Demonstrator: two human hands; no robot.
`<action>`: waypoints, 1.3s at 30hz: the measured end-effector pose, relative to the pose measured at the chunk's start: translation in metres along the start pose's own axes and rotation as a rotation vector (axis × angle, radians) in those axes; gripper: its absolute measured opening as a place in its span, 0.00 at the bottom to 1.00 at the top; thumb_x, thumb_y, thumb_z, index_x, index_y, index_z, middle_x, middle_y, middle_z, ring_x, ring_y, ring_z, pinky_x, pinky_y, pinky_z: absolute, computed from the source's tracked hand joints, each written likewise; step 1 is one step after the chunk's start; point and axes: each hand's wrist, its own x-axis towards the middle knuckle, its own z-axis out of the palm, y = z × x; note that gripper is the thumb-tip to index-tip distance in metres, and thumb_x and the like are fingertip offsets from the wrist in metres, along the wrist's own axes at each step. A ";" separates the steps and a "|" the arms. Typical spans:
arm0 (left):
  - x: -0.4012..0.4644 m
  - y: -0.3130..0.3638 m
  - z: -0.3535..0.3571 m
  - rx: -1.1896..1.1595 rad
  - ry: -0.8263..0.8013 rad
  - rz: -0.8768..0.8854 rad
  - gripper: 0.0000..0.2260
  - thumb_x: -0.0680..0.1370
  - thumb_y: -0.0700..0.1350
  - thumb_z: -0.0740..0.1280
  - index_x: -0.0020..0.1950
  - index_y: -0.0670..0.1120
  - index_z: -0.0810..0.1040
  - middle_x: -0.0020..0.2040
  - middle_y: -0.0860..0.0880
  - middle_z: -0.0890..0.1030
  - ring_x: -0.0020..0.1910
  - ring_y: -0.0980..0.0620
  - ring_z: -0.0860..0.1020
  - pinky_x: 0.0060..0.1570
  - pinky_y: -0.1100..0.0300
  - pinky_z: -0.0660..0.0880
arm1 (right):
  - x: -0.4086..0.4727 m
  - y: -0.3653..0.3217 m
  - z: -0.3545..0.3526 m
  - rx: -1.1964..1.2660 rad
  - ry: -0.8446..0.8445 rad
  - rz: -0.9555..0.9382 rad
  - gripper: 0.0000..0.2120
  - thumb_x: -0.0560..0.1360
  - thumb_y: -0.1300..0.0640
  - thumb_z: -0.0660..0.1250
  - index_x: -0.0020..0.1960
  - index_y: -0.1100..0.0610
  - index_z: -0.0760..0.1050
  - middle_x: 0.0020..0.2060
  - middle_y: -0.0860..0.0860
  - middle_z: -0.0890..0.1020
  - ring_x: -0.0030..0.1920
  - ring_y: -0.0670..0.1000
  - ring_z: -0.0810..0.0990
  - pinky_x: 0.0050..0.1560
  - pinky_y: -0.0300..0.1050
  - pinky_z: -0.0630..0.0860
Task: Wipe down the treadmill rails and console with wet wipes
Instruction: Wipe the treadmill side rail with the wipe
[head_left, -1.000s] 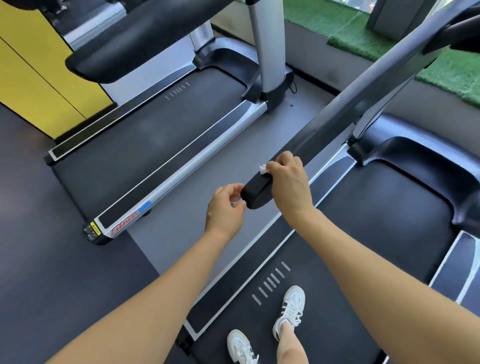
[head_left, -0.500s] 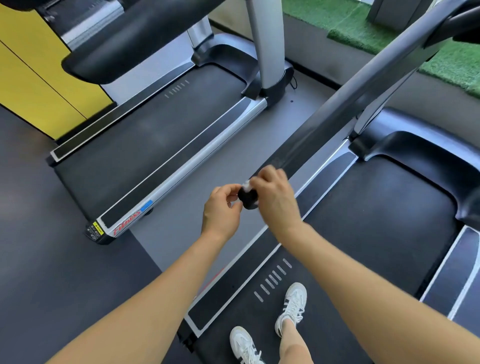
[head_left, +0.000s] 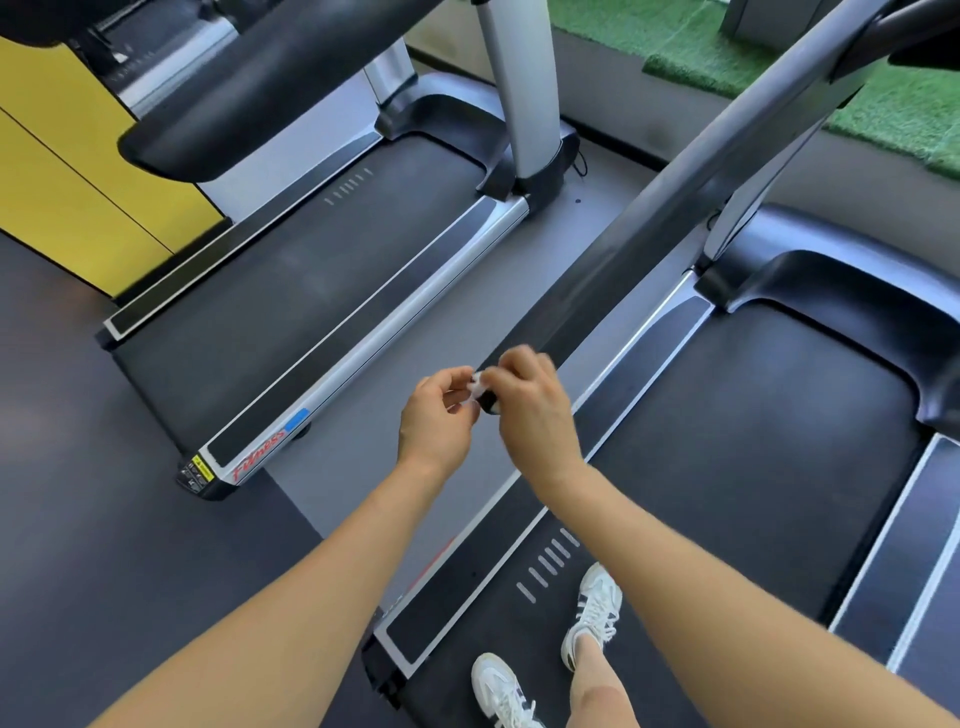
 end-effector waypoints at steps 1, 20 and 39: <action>0.001 0.000 -0.001 -0.002 -0.008 -0.004 0.15 0.77 0.33 0.64 0.60 0.46 0.76 0.59 0.48 0.78 0.54 0.56 0.78 0.50 0.70 0.74 | -0.006 -0.003 0.000 0.016 -0.041 -0.031 0.04 0.64 0.69 0.69 0.37 0.62 0.80 0.36 0.54 0.75 0.36 0.54 0.70 0.32 0.40 0.65; 0.000 -0.003 -0.003 -0.156 -0.038 -0.114 0.19 0.76 0.30 0.56 0.56 0.51 0.76 0.53 0.54 0.78 0.56 0.56 0.78 0.37 0.67 0.70 | 0.064 0.032 -0.050 -0.252 -0.145 0.166 0.11 0.75 0.65 0.66 0.56 0.61 0.81 0.52 0.57 0.76 0.52 0.58 0.73 0.48 0.44 0.69; 0.009 -0.020 0.001 -0.426 -0.084 -0.197 0.18 0.76 0.27 0.56 0.54 0.46 0.75 0.50 0.51 0.78 0.51 0.56 0.77 0.54 0.61 0.72 | 0.086 0.037 -0.041 -0.367 -0.091 0.207 0.12 0.78 0.66 0.61 0.56 0.61 0.81 0.51 0.58 0.77 0.51 0.60 0.74 0.44 0.42 0.64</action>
